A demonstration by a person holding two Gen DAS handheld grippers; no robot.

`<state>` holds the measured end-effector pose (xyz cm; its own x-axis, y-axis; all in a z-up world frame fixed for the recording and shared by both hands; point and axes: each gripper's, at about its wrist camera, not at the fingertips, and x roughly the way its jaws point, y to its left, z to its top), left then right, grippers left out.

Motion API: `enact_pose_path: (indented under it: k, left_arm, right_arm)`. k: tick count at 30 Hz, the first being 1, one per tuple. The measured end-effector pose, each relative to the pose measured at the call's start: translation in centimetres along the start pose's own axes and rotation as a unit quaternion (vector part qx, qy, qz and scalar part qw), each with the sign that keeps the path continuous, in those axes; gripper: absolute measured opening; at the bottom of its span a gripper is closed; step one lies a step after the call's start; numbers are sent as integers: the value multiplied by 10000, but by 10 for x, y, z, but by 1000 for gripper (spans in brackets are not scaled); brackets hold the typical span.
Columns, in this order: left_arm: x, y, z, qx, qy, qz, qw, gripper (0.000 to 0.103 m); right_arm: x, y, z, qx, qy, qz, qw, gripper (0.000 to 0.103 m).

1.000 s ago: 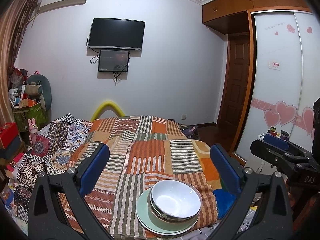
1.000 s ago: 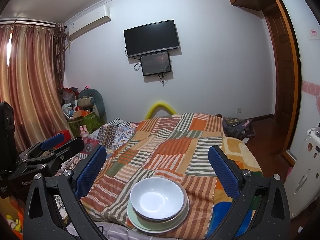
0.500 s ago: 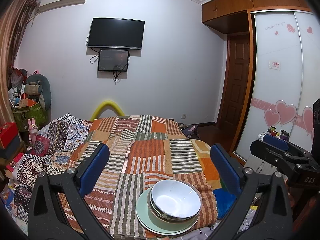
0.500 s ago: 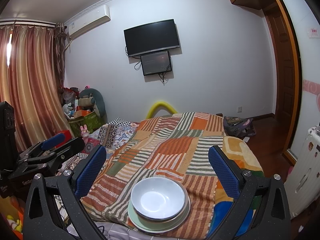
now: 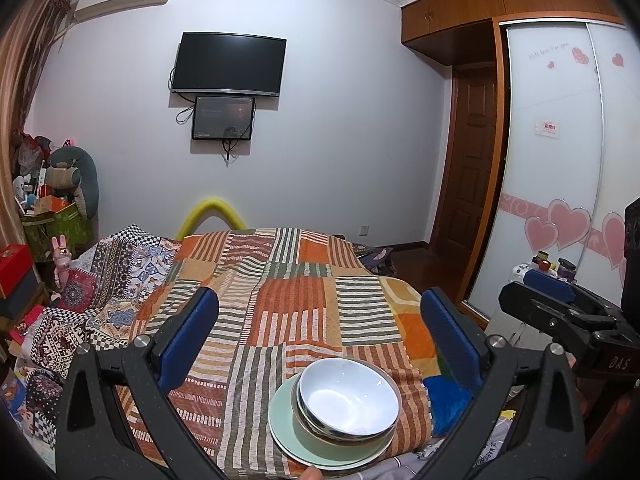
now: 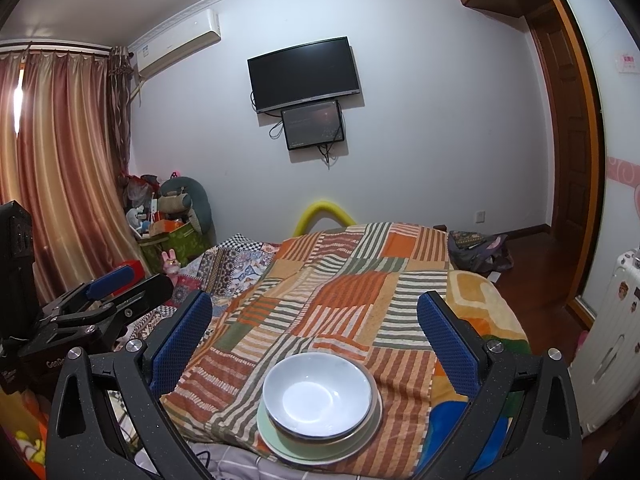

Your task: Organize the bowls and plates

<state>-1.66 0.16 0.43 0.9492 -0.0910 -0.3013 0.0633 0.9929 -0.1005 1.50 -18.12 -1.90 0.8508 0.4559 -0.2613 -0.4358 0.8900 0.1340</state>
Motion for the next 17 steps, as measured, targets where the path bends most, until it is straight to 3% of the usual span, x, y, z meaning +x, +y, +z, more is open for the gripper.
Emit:
enact_pose_path:
  k: [17]
  left_arm:
    - [2,-2,0,17,21,-103,9999,103]
  right_arm:
    - [1,3,1,16,74,1,10000,102]
